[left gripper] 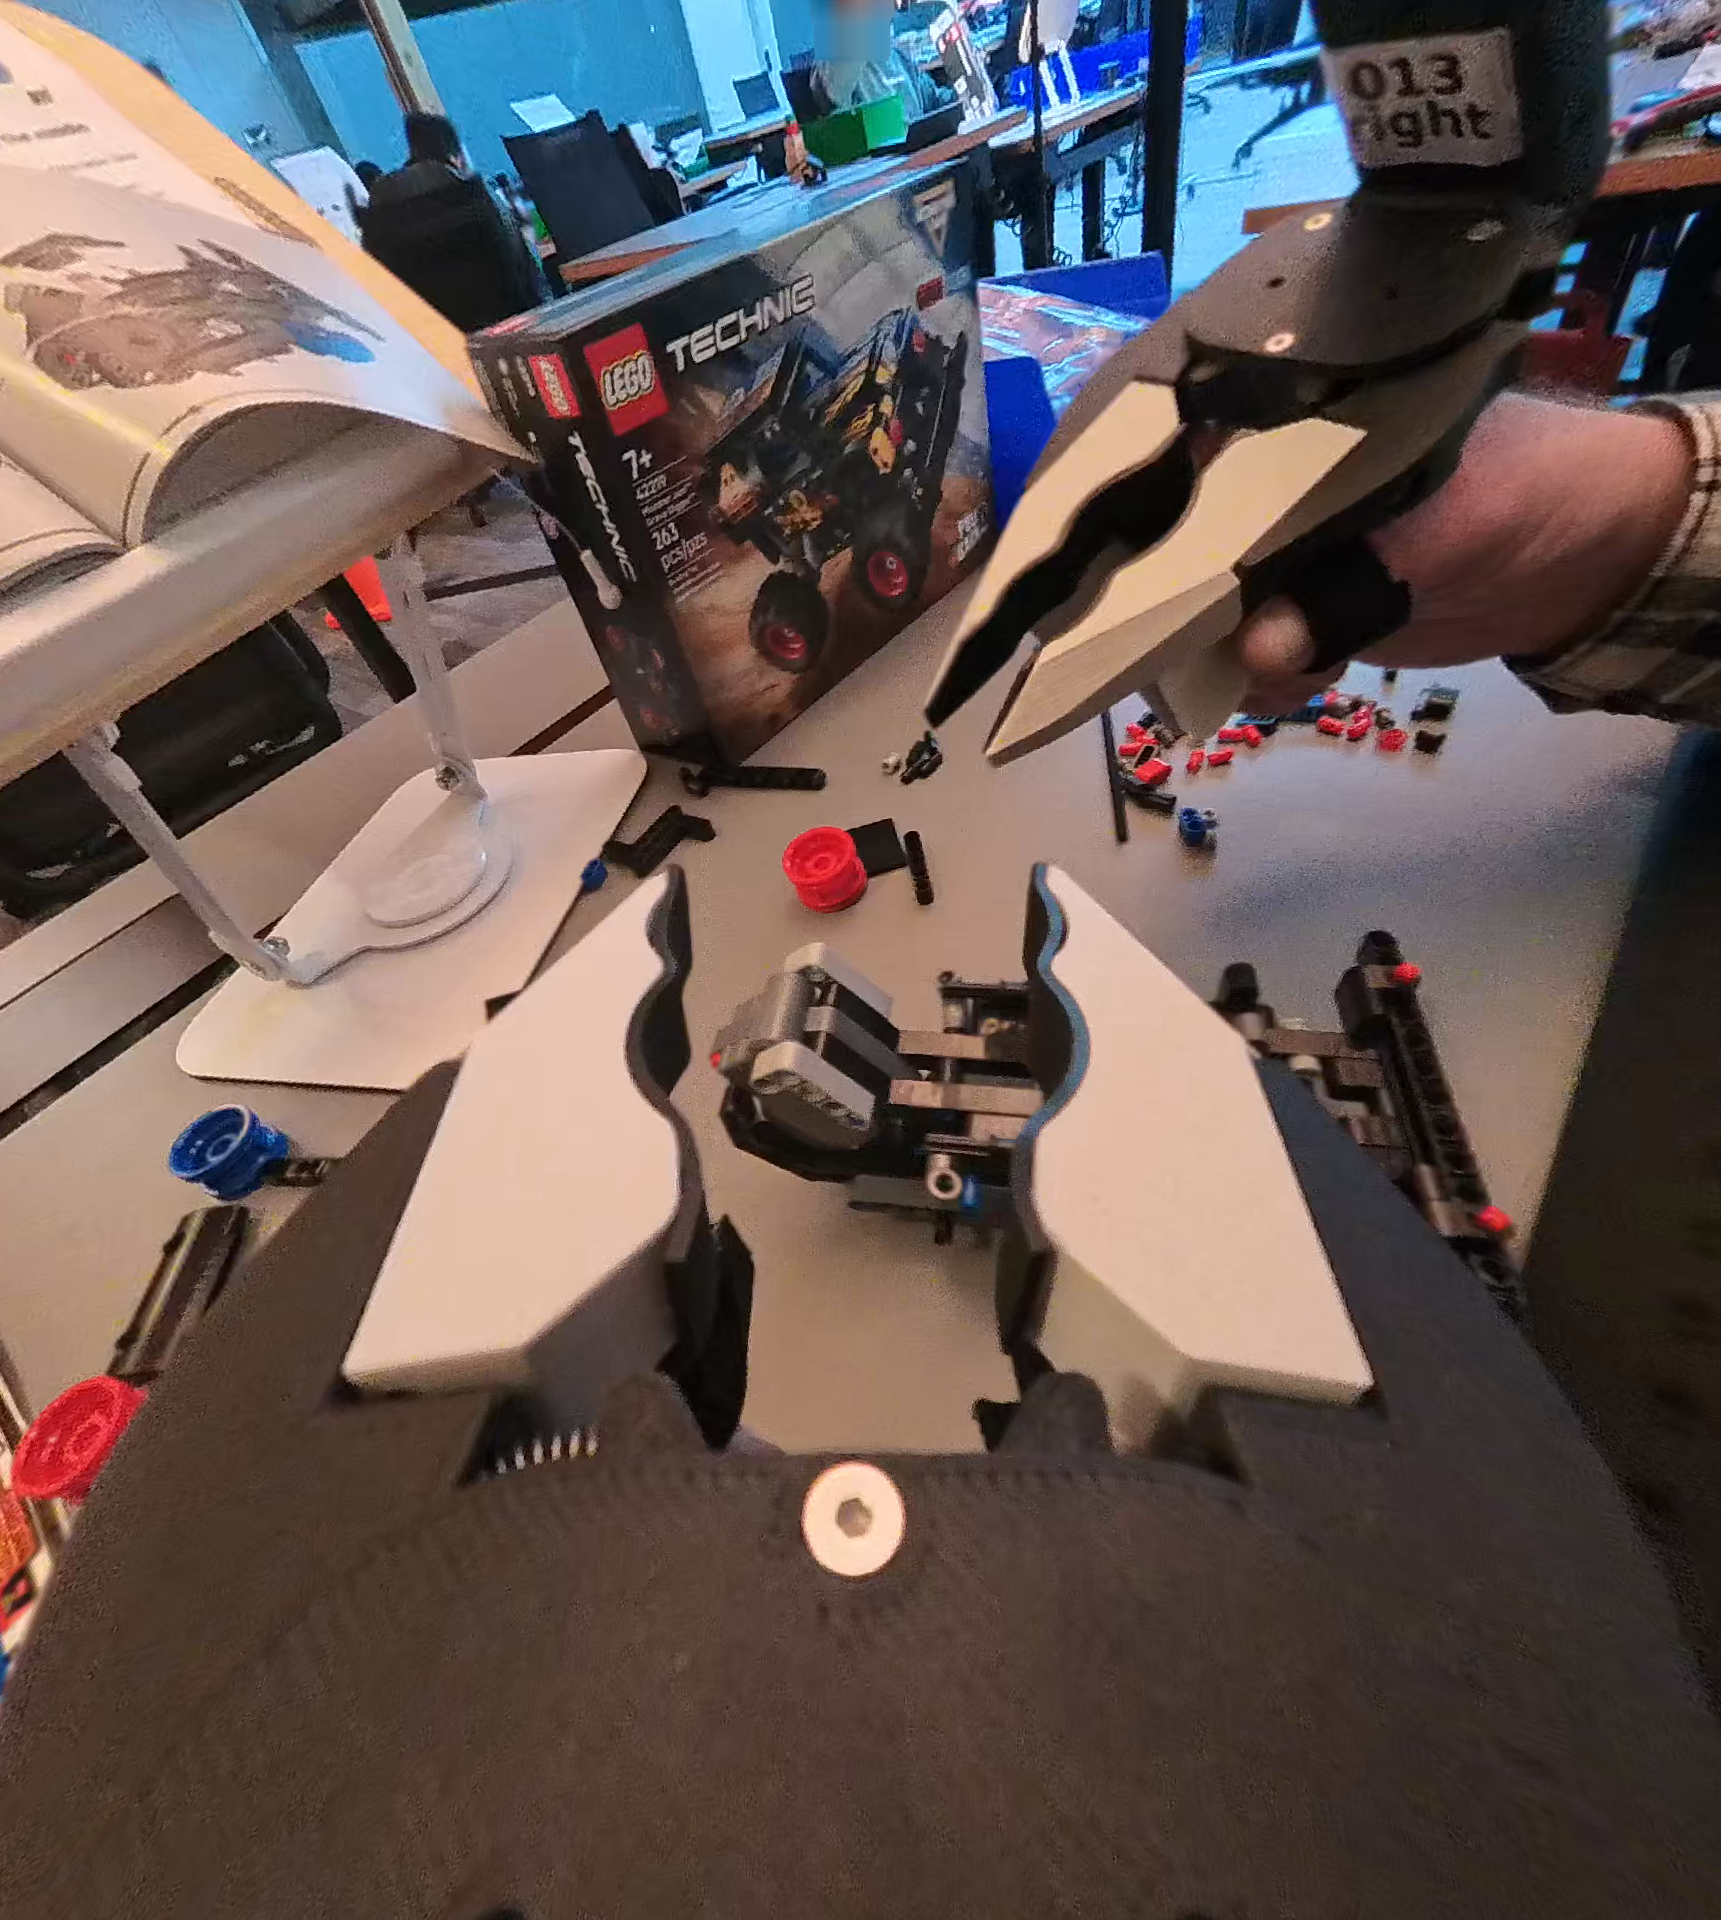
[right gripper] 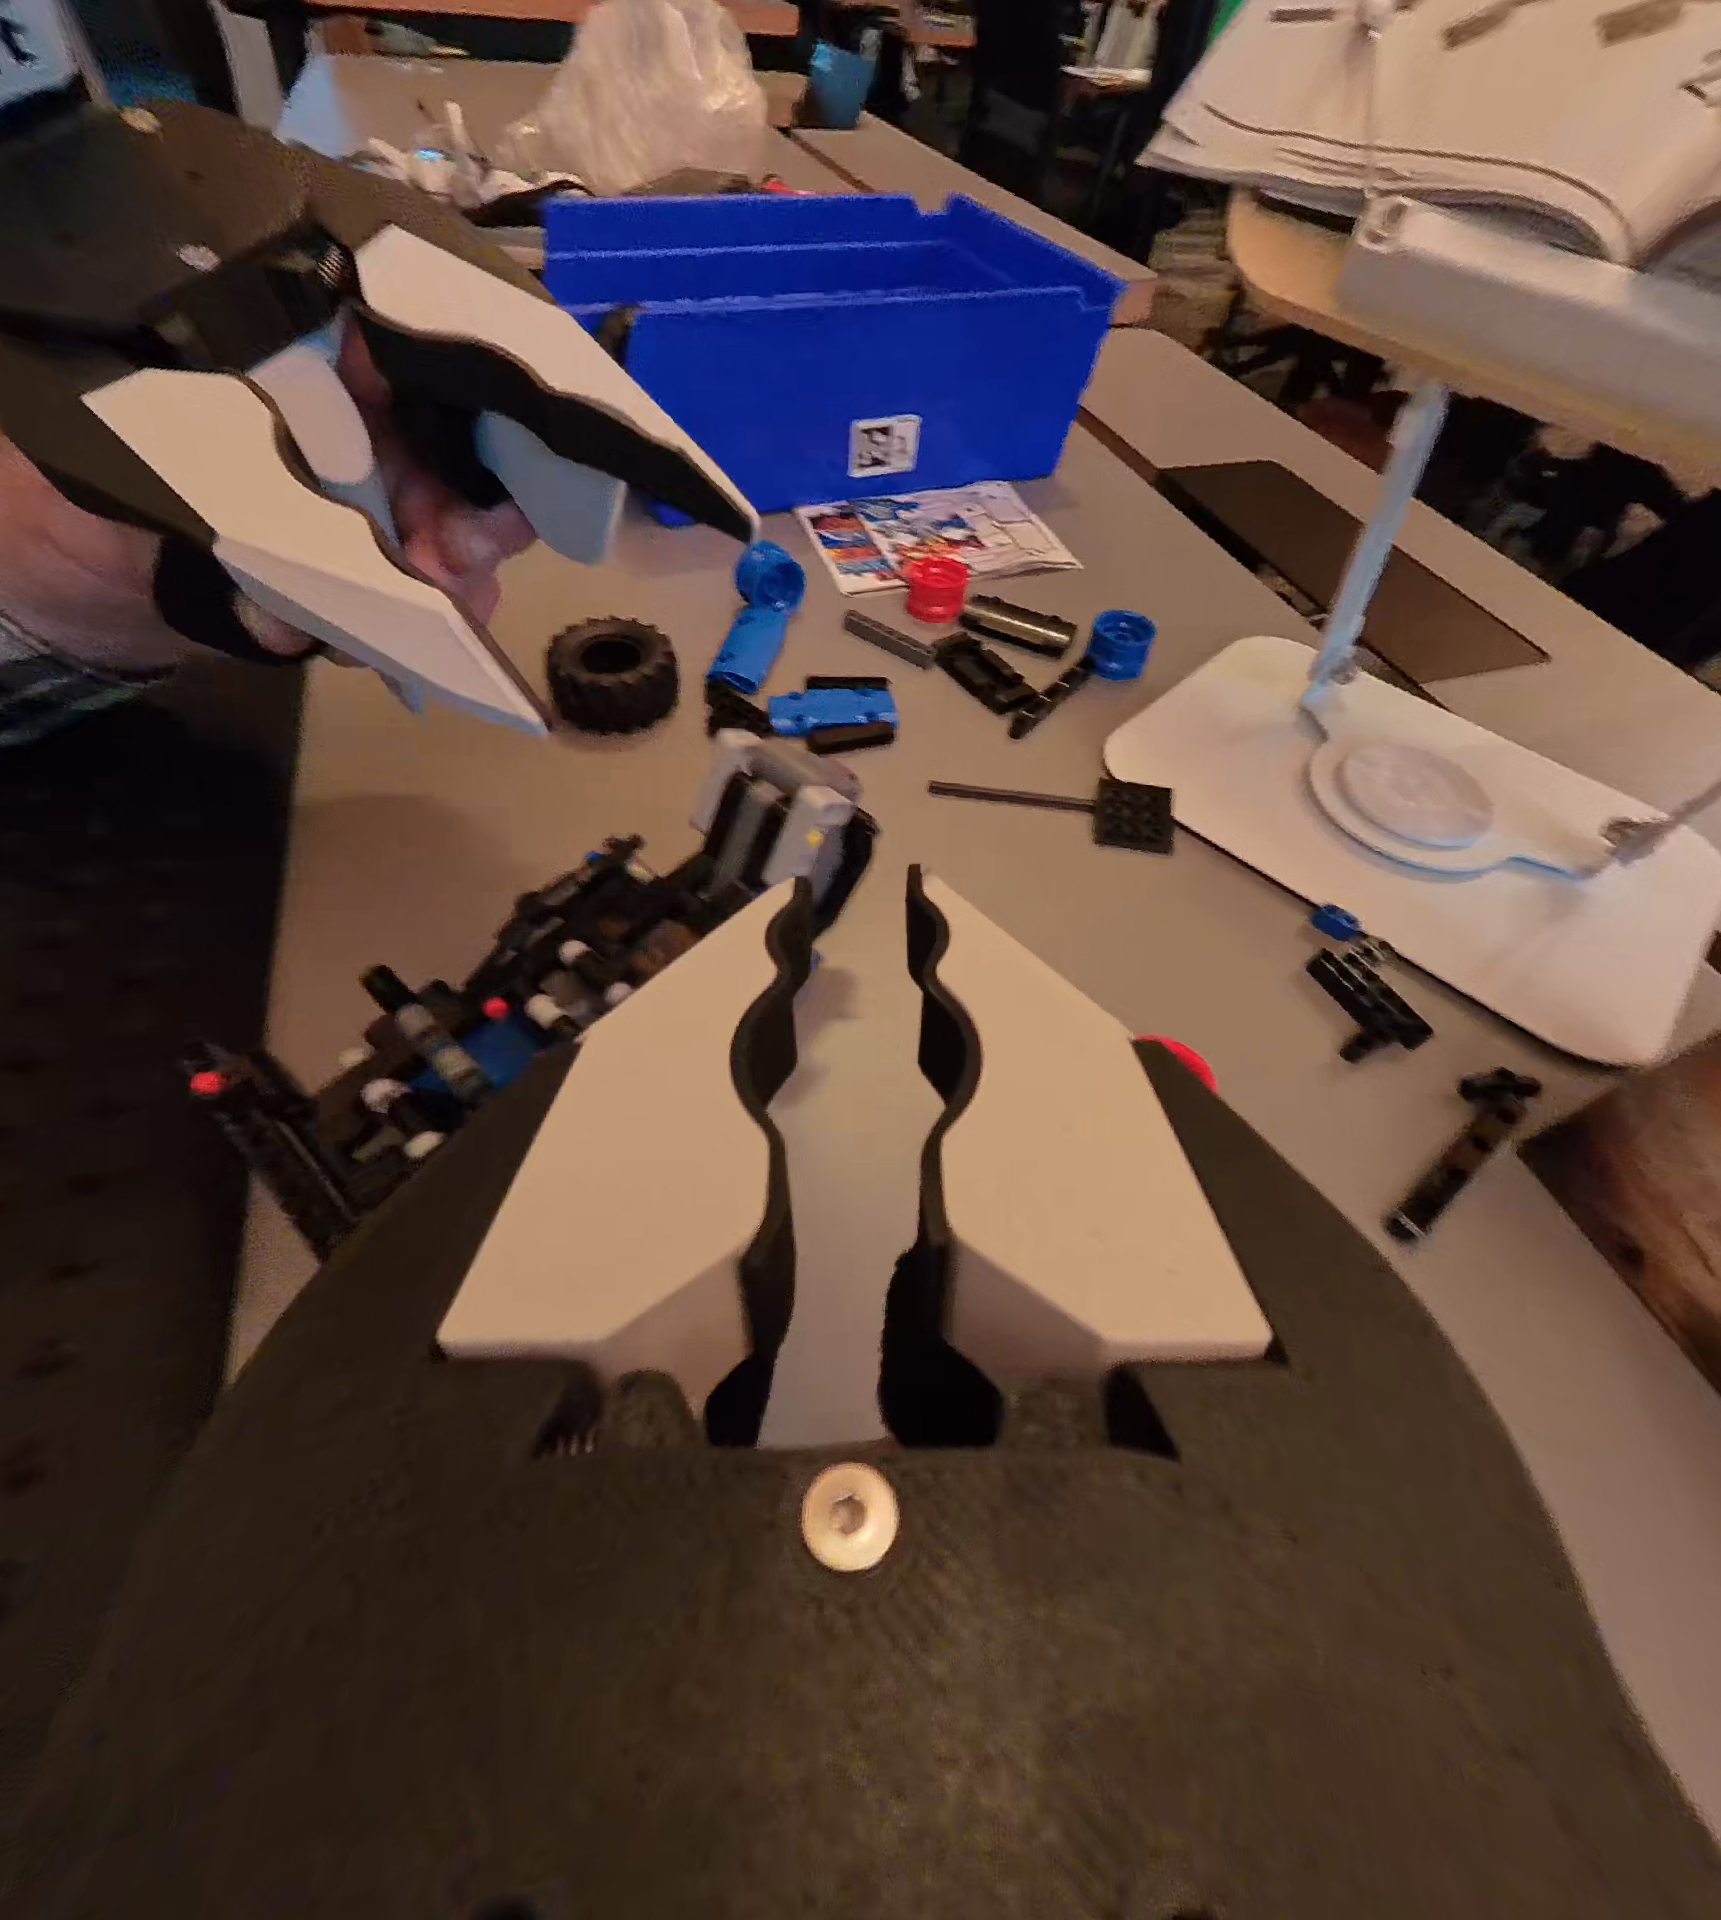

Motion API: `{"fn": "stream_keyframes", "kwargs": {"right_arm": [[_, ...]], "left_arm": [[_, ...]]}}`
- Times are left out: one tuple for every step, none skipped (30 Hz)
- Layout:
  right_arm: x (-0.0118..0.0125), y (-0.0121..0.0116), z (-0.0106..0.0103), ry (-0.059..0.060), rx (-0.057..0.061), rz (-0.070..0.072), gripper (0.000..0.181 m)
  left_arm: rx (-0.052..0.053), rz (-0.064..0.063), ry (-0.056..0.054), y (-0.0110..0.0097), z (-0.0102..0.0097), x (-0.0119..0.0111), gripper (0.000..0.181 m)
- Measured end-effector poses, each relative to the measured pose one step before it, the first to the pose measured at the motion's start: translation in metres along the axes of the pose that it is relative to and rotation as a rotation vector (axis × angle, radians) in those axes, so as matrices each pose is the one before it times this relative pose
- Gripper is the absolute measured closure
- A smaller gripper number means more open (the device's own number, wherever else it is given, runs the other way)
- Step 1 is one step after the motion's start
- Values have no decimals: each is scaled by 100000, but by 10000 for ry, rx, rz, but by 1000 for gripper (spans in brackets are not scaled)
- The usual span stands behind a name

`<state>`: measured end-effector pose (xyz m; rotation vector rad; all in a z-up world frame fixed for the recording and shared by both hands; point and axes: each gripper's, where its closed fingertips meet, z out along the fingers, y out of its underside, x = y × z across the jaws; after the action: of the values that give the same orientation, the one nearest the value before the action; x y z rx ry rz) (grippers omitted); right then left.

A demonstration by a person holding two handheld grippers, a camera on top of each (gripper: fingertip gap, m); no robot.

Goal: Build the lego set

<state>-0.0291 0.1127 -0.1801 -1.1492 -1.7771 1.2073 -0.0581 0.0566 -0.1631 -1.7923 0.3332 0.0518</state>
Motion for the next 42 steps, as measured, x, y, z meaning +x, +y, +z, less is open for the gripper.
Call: {"fn": "stream_keyframes", "kwargs": {"right_arm": [[740, 500, -156, 341, -33, 8, 165], [669, 448, -168, 293, -11, -24, 164], [549, 382, -151, 207, 3, 23, 162], [395, 355, -102, 107, -30, 106, 159], [141, 259, -45, -32, -33, 153, 156], [5, 189, 10, -63, -28, 111, 154], [20, 182, 64, 1, -66, 10, 152], [18, 221, 102, 26, -118, -82, 152], [-1, 262, 117, 24, -146, -107, 151], [9, 295, 126, 17, -160, -89, 150], [21, 335, 126, 21, -160, -67, 150], [31, 328, 123, 10, -151, -37, 149], [7, 226, 102, -1, -88, -2, 148], [-3, 94, 38, -16, -18, 29, 147], [-20, -23, -10, -30, 30, 42, 147], [-45, -117, -52, -48, 73, 42, 147], [-70, -147, -63, -65, 85, 56, 147], [-58, -101, -49, -56, 56, 64, 147], [-22, -30, -32, -26, 22, 36, 147], [-10, -2, -13, -2, -4, -6, 147], [-29, 28, 3, 0, -20, -28, 147], [-41, 47, 11, -6, -30, -31, 148], [-48, 67, 40, -10, -41, -32, 148], [-40, 82, 46, -11, -47, -28, 148], [-29, 82, 60, -6, -52, -26, 148], [-23, 91, 48, -4, -47, -28, 148], [-4, 88, 47, 0, -42, -20, 148], [-38, 63, 43, -17, -39, -17, 148], [-44, 58, 30, -20, -39, -17, 148], [-27, 46, 22, -4, -36, -27, 148], [-42, 19, 1, 0, -24, -35, 148], [-49, -14, -15, -8, -6, -35, 148], [-34, -26, -20, -1, -3, -25, 148], [-16, -25, -25, -3, 1, -16, 148], [5, 11, -14, -2, -3, -2, 148], [1, 29, -9, -7, -12, 9, 148], [17, 33, 8, -12, -11, 13, 148], [-5, 53, 25, -20, -16, 17, 148], [-19, 46, 29, -22, -23, 12, 148], [-18, 54, 43, -16, -29, 0, 148], [-20, 42, 23, -4, -21, -15, 148], [-25, 9, 1, -1, -13, -20, 148]], "left_arm": [[-75, 6, 1, 169, 326, -356, 117], [-72, 0, 55, 237, 374, -242, 116], [-85, -44, 88, 342, 417, -162, 115], [-119, -75, 139, 464, 426, -6, 112], [-128, -122, 122, 546, 369, 55, 107], [-138, -161, 137, 593, 310, 134, 105], [-139, -161, 134, 581, 237, 162, 102], [-119, -104, 86, 478, 129, 95, 100], [-75, -66, 56, 296, 35, 54, 99], [-21, -80, 38, 133, -53, 4, 98], [18, -94, 100, 52, -41, 76, 98], [-34, -126, 138, 149, 10, 85, 98], [-108, -145, 132, 294, 76, 36, 98], [-142, -139, 149, 371, 121, 61, 99], [-141, -125, 195, 372, 146, 146, 100], [-127, -120, 171, 344, 133, 139, 102], [-68, -71, 34, 224, 105, -23, 102], [55, -5, -29, -42, -39, -72, 104], [-12, -32, -23, 22, -70, -96, 106], [30, -41, -51, -20, -102, -162, 110], [29, -75, -82, 3, -127, -215, 115], [8, -65, -128, 19, -113, -255, 120], [-12, -2, -149, 40, -112, -240, 124], [-7, 48, -137, 54, -83, -170, 127], [-33, 41, -159, 78, -50, -190, 132], [-104, 35, -86, 192, 15, -96, 139], [-73, 54, -94, 164, 21, -83, 143], [-103, 77, -49, 207, 41, -14, 150], [-103, 39, -158, 200, 75, -166, 154], [-20, 8, -71, 20, 63, -48, 154], [7, -21, -25, -68, 74, 12, 155], [-5, -5, -21, -54, 95, -10, 155], [-2, 11, -54, -48, 77, -82, 153], [0, 39, -85, -59, 73, -145, 149], [-12, 41, -18, -57, 93, -49, 141], [-26, 37, 94, -47, 124, 114, 134], [-97, 53, 20, 17, 190, -16, 126], [-142, 182, 87, 46, 227, 60, 120], [-136, 243, 125, -9, 206, 143, 116], [-108, 173, 88, -18, 187, 95, 117], [-115, 43, 53, 89, 212, 17, 119], [55, -81, -31, -97, 135, -175, 124]]}}
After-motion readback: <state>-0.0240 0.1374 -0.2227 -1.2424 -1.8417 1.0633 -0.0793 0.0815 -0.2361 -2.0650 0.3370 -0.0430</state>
